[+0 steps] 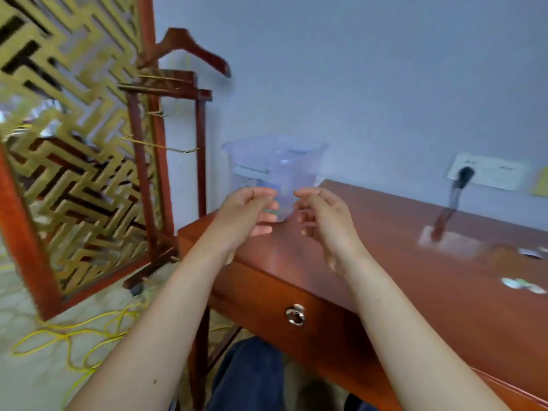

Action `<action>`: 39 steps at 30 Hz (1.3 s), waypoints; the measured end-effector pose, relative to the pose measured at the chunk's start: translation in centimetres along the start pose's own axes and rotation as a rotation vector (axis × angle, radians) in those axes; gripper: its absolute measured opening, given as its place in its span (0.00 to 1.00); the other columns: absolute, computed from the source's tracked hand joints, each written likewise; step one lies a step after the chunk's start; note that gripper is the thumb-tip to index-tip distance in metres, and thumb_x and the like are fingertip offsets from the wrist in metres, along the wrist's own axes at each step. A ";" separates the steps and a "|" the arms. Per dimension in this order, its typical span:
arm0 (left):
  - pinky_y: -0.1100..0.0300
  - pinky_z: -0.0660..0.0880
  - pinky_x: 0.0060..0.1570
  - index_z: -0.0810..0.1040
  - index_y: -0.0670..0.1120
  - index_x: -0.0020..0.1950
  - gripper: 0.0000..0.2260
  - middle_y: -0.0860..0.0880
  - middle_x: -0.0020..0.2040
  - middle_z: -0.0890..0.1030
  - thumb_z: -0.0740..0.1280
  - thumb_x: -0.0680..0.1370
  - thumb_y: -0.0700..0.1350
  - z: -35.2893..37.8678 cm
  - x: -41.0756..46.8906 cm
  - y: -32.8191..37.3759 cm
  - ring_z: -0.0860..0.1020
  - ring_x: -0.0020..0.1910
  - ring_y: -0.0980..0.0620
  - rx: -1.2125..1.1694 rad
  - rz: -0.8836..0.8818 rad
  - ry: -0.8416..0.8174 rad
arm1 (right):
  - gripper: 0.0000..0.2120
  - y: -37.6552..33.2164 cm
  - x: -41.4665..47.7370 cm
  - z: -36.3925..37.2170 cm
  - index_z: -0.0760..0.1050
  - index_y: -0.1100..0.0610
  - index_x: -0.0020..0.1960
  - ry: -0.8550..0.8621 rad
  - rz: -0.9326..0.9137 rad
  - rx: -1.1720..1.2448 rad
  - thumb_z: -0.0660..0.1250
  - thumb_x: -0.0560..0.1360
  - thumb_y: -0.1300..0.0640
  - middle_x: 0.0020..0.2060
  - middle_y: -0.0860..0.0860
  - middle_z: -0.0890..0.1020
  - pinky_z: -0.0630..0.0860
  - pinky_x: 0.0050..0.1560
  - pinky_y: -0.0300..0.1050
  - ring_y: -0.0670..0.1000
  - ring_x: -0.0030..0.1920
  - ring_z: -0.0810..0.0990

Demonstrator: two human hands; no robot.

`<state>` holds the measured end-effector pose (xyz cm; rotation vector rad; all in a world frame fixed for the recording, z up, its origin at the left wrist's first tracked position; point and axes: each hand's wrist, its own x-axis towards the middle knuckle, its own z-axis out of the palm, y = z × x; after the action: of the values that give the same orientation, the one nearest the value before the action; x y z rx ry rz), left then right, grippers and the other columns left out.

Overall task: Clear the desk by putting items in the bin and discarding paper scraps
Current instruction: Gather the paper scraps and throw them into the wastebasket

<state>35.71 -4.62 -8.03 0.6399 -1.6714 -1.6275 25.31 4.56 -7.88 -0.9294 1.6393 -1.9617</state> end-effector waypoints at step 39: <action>0.56 0.73 0.56 0.76 0.56 0.61 0.14 0.56 0.54 0.74 0.68 0.76 0.54 40.5 6.3 -9.6 0.71 0.58 0.55 0.844 0.355 -0.813 | 0.10 3.9 0.4 -41.9 0.78 0.42 0.55 0.405 0.421 -1.108 0.67 0.74 0.50 0.55 0.47 0.75 0.76 0.54 0.47 0.47 0.53 0.77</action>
<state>-0.57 15.56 -14.84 -0.0169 -2.9071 -0.8971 -5.40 32.44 -14.99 -0.4005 2.9358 -0.8917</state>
